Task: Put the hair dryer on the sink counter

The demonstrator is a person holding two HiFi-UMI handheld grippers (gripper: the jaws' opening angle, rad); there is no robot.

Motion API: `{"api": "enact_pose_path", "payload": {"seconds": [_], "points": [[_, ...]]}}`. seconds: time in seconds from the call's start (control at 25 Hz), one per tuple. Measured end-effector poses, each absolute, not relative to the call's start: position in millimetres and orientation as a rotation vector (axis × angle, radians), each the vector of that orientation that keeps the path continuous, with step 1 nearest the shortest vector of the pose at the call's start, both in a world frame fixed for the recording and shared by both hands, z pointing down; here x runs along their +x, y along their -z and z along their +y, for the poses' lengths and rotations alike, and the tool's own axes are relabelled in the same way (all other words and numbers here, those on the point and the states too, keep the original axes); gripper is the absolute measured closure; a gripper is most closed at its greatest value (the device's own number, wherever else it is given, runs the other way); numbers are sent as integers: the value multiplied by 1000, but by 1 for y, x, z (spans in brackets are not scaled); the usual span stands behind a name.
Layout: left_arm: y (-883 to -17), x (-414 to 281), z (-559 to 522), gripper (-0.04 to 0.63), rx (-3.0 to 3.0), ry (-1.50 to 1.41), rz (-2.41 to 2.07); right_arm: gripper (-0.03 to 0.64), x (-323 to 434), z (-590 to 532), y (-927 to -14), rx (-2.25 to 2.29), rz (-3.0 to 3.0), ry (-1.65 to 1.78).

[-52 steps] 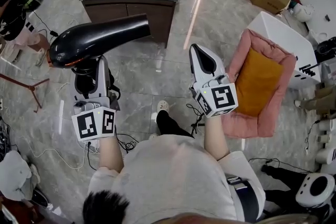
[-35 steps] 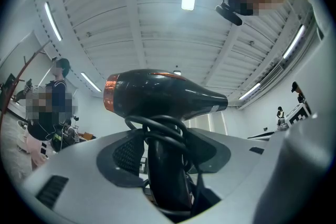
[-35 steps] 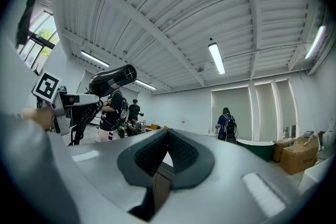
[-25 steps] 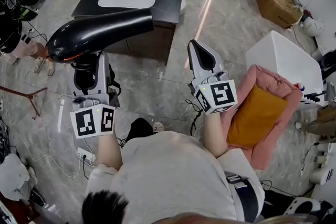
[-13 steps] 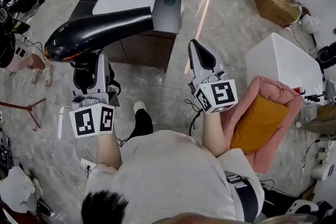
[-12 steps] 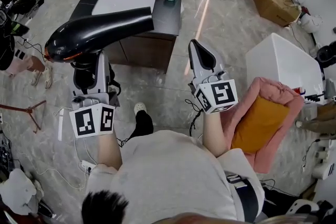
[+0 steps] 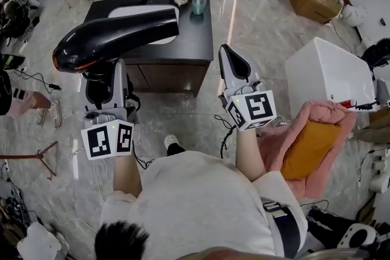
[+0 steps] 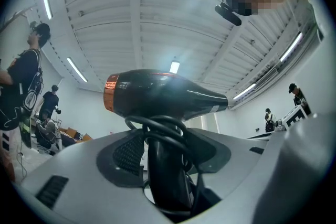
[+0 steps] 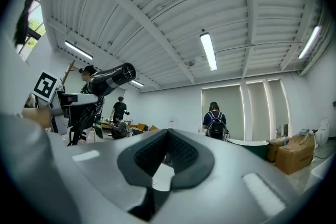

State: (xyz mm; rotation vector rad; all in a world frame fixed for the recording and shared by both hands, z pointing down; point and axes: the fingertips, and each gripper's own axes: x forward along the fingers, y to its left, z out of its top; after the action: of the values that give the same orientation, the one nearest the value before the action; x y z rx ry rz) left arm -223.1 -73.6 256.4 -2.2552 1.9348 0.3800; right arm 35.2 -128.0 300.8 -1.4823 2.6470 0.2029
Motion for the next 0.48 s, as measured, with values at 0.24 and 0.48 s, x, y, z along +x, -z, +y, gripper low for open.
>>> {"api": "enact_pose_path", "payload": {"seconds": [0.24,0.48], "points": [[-258,-247,-126,345,-2318,-386,1891,605,16,-166,-299,-1555,2613,-212],[-274,-249,-170,345,-2387,-356,1857,605,12,-196,-309,-1612,2591,-196]]}}
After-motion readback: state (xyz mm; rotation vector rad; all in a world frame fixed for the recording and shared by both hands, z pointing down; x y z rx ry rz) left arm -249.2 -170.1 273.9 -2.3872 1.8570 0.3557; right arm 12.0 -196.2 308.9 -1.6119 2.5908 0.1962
